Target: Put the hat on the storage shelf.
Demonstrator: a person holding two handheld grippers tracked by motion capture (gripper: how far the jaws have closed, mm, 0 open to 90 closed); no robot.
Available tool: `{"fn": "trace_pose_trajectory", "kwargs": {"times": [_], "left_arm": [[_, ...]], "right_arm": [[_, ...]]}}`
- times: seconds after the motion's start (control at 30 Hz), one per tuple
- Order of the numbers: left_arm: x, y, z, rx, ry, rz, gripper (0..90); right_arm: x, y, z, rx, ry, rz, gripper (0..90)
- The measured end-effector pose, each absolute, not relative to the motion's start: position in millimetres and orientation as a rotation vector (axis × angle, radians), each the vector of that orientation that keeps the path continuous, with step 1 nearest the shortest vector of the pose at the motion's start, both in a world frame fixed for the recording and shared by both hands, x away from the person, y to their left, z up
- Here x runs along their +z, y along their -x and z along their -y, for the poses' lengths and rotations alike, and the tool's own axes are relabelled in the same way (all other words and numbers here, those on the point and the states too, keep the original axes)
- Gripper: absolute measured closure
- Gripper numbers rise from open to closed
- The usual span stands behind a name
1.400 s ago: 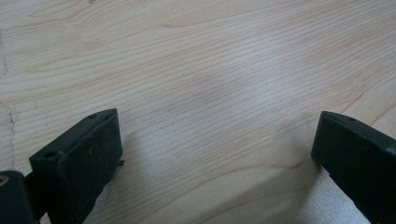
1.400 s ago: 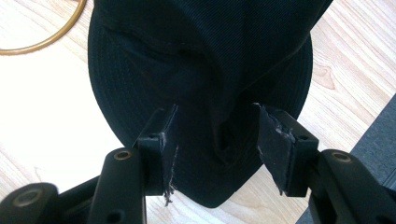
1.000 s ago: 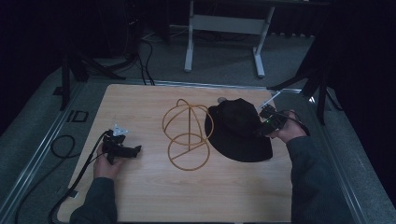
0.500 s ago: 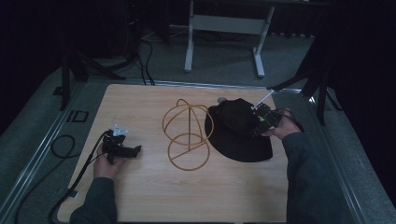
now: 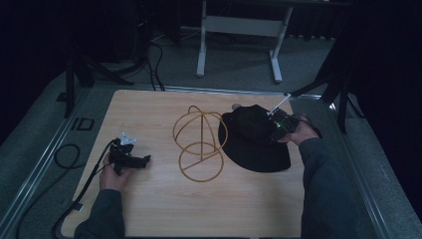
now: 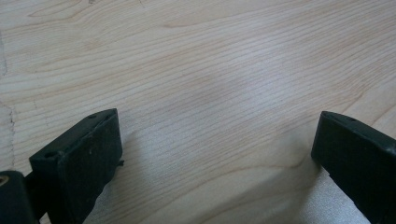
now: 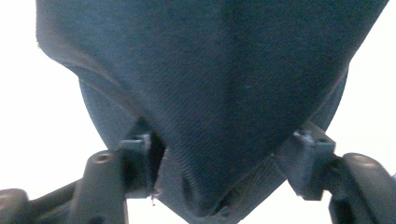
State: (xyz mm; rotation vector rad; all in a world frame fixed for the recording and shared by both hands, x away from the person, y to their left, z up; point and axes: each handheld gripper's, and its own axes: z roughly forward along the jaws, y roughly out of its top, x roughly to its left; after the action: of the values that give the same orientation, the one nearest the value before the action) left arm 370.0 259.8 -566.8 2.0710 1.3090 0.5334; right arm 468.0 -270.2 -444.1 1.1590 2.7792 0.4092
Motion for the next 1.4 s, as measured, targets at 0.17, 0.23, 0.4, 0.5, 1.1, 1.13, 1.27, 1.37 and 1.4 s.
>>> {"fn": "trace_pose_trajectory", "kwargs": {"times": [0.17, 0.23, 0.4, 0.5, 1.1, 1.13, 1.27, 1.37, 1.4], "left_arm": [[-566.8, -370.0, -259.8, 0.533, -2.071, -1.309, 2.0], [-566.8, -370.0, -259.7, 0.533, -2.070, -1.310, 2.0], [-566.8, -370.0, -259.7, 0.533, -2.070, -1.310, 2.0], [-566.8, -370.0, -259.7, 0.533, -2.070, -1.310, 2.0], [-566.8, -370.0, -259.7, 0.533, -2.070, -1.310, 2.0], [-566.8, -370.0, -259.8, 0.533, -2.071, -1.309, 2.0], [-566.8, -370.0, -259.7, 0.533, -2.070, -1.310, 2.0], [-566.8, -370.0, -259.7, 0.533, -2.070, -1.310, 2.0], [-566.8, -370.0, -259.8, 0.533, -2.071, -1.309, 2.0]], "right_arm": [[-443.7, -468.8, 269.3, 0.401, -1.161, -2.789, 46.5], [-442.3, -470.7, 265.2, 0.369, -1.147, -2.803, 52.4], [-441.7, -473.6, 262.1, 0.344, -1.143, -2.814, 59.0], [-442.6, -475.1, 262.3, 0.339, -1.153, -2.813, 62.9], [-437.3, -476.6, 255.8, 0.277, -1.148, -2.817, 81.6], [-437.0, -476.0, 254.8, 0.282, -1.146, -2.814, 82.0], [-436.2, -473.3, 253.4, 0.286, -1.142, -2.811, 83.3], [-433.3, -472.0, 254.6, 0.288, -1.133, -2.788, 84.5], [-432.0, -471.7, 255.1, 0.292, -1.138, -2.783, 84.6]]}}
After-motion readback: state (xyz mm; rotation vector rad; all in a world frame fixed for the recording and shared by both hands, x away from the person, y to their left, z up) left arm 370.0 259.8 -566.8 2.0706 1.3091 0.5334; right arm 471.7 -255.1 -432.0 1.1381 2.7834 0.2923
